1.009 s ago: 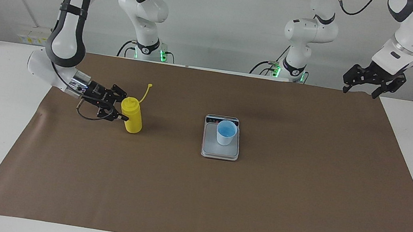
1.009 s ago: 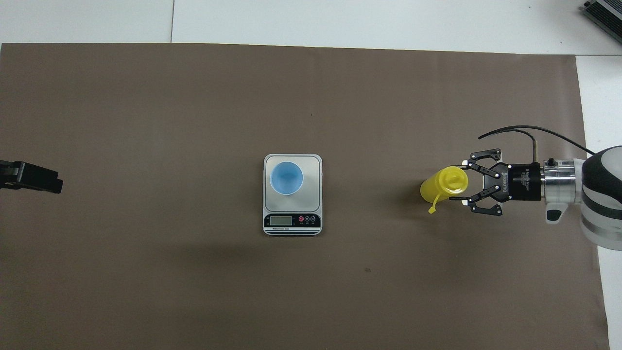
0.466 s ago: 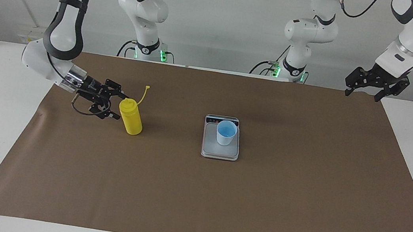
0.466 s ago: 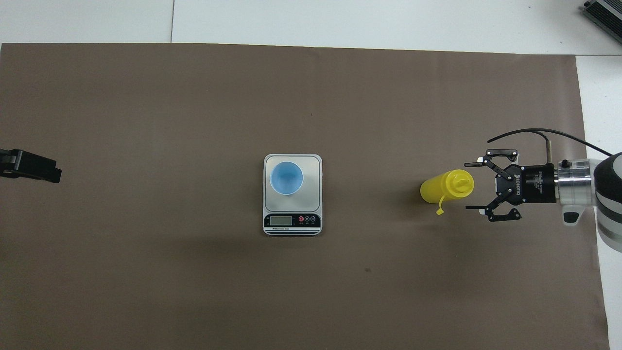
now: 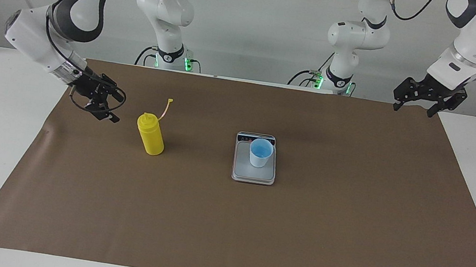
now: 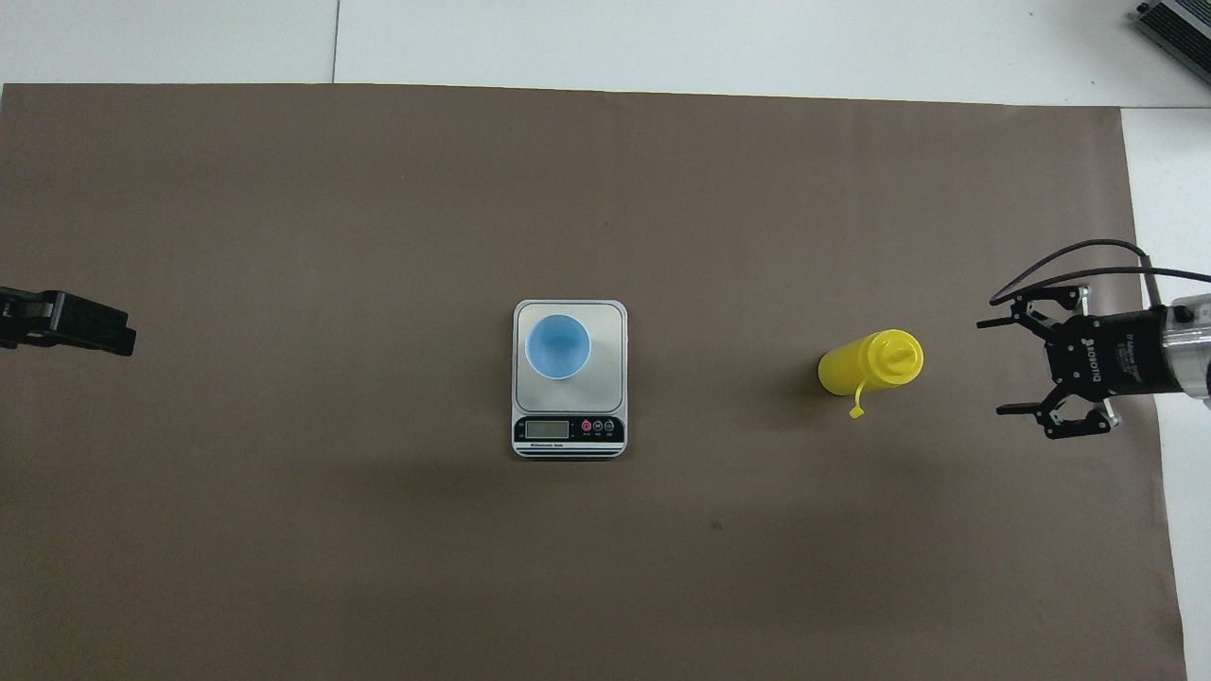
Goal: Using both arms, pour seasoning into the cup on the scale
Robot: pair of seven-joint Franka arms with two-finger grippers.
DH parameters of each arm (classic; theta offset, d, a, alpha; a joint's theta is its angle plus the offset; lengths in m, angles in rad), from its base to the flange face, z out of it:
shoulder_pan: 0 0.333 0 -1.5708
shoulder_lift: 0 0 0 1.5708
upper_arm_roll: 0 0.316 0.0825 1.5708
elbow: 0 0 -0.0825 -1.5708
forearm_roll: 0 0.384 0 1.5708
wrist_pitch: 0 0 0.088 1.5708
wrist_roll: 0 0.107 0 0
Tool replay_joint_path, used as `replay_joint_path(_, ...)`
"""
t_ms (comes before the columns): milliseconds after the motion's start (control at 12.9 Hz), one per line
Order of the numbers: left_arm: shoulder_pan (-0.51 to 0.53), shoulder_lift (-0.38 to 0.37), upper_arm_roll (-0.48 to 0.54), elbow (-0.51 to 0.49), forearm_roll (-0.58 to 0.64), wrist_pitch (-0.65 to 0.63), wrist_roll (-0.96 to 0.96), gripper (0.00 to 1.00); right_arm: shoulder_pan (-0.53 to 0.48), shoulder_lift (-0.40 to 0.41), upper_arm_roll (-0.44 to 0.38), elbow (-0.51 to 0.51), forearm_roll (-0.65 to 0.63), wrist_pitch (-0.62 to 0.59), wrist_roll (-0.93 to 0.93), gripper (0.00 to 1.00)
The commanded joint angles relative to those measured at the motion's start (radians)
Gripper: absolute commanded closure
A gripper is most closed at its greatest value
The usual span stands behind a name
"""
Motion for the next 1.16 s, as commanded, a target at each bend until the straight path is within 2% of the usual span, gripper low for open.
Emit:
replay_joint_path(0,-0.011,-0.003,0.008,-0.011,-0.007,0.013,-0.019,0.0,0.094,-0.063,0.011,0.005,-0.118,-0.019,0.015,0.0)
replay_joint_path(155,-0.011,-0.003,0.008,-0.011,-0.008,0.014,-0.021,0.0,0.186,-0.063,0.011,0.006,-0.167,-0.015,-0.062,0.0)
replay_joint_path(310,-0.011,-0.003,0.008,-0.011,-0.01,0.021,-0.024,0.0,0.243,-0.063,0.011,0.014,-0.277,-0.01,-0.151,0.0)
replay_joint_path(621,-0.008,-0.003,0.008,-0.013,-0.036,0.045,-0.022,0.0,0.331,-0.044,0.013,0.106,-0.484,-0.022,-0.229,0.0)
replay_joint_path(776,-0.01,-0.003,0.008,-0.013,-0.036,0.039,-0.019,0.0,0.348,-0.032,0.013,0.162,-0.526,-0.05,-0.28,0.0)
replay_joint_path(1087,-0.011,-0.003,0.01,-0.013,-0.035,0.04,-0.021,0.0,0.348,-0.011,0.03,0.282,-0.526,-0.151,-0.412,0.0)
